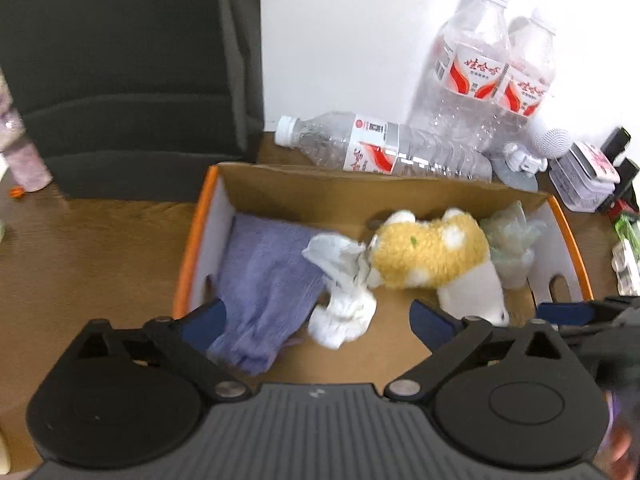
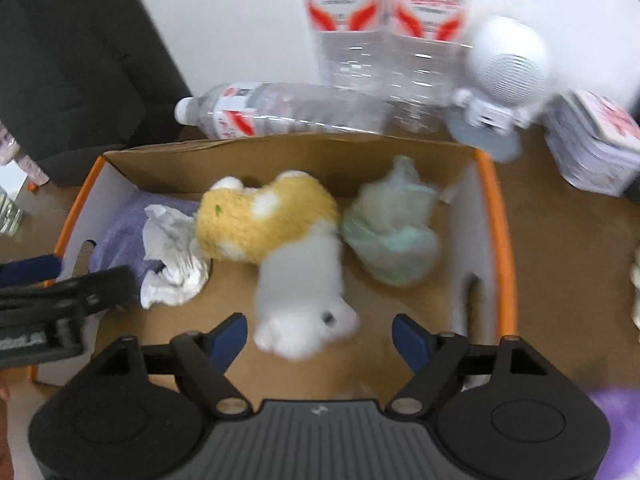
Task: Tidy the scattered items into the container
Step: 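Open both tools to drop the tissue and plush toy into the box, then withdraw both tools from the box toward the table, then grasp the white cotton-pad container with the left tool while the right tool grasps a clear plastic piece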
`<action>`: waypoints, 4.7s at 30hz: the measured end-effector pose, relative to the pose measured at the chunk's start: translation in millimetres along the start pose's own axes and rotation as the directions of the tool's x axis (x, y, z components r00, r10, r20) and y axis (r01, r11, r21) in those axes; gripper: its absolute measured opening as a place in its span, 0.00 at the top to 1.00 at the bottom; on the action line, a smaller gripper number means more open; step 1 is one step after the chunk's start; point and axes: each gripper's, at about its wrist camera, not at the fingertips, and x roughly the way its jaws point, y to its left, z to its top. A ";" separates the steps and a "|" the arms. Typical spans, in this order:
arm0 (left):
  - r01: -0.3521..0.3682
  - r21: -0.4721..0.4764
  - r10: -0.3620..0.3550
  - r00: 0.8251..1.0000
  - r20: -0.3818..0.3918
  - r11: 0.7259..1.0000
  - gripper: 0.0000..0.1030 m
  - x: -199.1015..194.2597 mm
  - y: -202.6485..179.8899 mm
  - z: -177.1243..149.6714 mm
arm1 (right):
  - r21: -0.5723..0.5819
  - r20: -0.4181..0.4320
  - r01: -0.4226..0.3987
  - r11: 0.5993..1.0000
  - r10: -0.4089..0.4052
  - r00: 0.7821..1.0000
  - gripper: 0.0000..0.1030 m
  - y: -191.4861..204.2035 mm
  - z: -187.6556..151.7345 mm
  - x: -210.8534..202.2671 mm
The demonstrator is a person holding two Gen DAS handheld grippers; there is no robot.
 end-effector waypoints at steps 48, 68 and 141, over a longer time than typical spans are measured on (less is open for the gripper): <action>-0.084 0.062 0.024 0.759 0.650 0.995 0.00 -184.3 -14.2 -344.2 | -0.094 0.558 -0.084 0.992 0.123 0.821 0.14 28.6 -344.1 -156.7; -0.089 0.187 -0.054 0.761 0.646 0.978 0.00 -168.8 -20.2 -459.2 | -0.195 0.664 0.036 0.980 0.105 0.740 0.13 31.1 -475.1 -139.0; -0.068 0.144 0.005 0.915 0.403 0.987 0.34 -143.4 -24.0 -387.9 | -0.226 0.473 -0.039 0.973 0.145 0.869 0.91 7.9 -420.4 -110.4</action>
